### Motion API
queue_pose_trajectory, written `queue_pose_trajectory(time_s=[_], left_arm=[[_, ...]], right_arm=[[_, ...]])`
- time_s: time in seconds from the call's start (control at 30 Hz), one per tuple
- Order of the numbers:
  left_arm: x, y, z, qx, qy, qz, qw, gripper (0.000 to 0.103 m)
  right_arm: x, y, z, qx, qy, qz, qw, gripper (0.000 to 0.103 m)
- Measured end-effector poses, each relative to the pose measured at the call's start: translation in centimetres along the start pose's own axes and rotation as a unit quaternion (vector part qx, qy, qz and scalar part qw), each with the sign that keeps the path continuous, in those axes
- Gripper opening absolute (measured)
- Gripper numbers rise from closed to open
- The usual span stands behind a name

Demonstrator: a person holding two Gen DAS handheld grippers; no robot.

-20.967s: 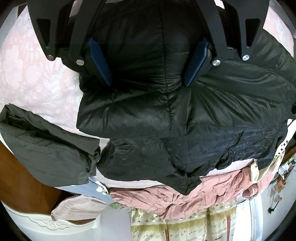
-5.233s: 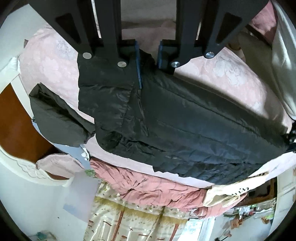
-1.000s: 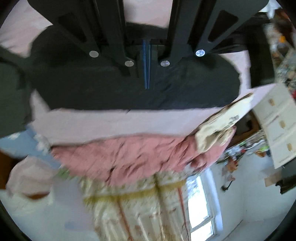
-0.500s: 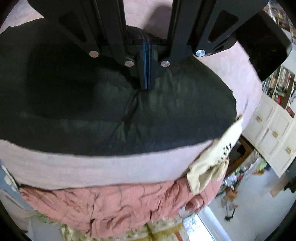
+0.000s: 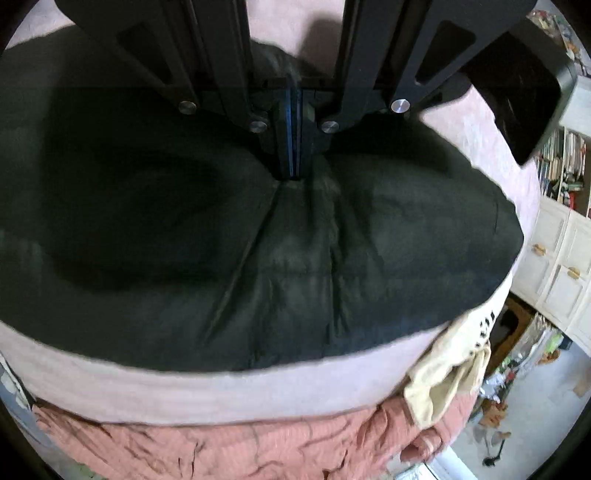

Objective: Fold large clothes

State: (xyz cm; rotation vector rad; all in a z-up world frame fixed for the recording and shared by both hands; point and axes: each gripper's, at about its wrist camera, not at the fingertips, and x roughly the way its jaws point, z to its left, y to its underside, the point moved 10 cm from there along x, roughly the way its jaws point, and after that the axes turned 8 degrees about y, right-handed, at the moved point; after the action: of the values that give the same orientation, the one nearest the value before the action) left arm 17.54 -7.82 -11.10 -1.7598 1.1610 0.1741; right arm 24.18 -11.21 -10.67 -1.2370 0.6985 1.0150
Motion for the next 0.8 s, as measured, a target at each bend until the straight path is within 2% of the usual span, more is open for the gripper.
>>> queue_pose_trajectory(time_s=[0.1,0.27,0.43,0.53,0.63,0.73,0.8], left_arm=[[0.2,0.2,-0.1,0.007,-0.013,0.002,0.9999,0.003],[0.3,0.2,0.7,-0.024,0.016,0.004,0.9996,0.003],[0.3,0.2,0.7,-0.018,0.005,0.0,0.9998,0.003],[0.2,0.2,0.7,-0.015,0.002,-0.001,0.9999,0.003],[0.2,0.1,0.7,-0.019,0.007,-0.001,0.9998,0.003],[0.1,0.2,0.6,-0.014,0.004,-0.002,0.9999,0.003],[0.2,0.2,0.5,-0.013,0.003,-0.001,0.9999,0.003]], right_arm=[[0.8,-1.4,-0.3,0.008,0.008,-0.009,1.0,0.002],[2.5,-4.6,-1.4,0.024,0.033,-0.034,0.999,0.0],[5.1,-7.6,-2.8,0.064,0.016,-0.018,0.998,0.0],[6.2,-8.9,-3.4,0.069,0.033,-0.021,0.997,0.0],[7.5,-9.9,-4.2,0.077,0.067,-0.014,0.995,0.0],[8.1,-10.2,-4.7,0.087,0.066,-0.003,0.994,0.0],[6.4,-10.4,-4.4,0.074,0.062,-0.017,0.995,0.0]])
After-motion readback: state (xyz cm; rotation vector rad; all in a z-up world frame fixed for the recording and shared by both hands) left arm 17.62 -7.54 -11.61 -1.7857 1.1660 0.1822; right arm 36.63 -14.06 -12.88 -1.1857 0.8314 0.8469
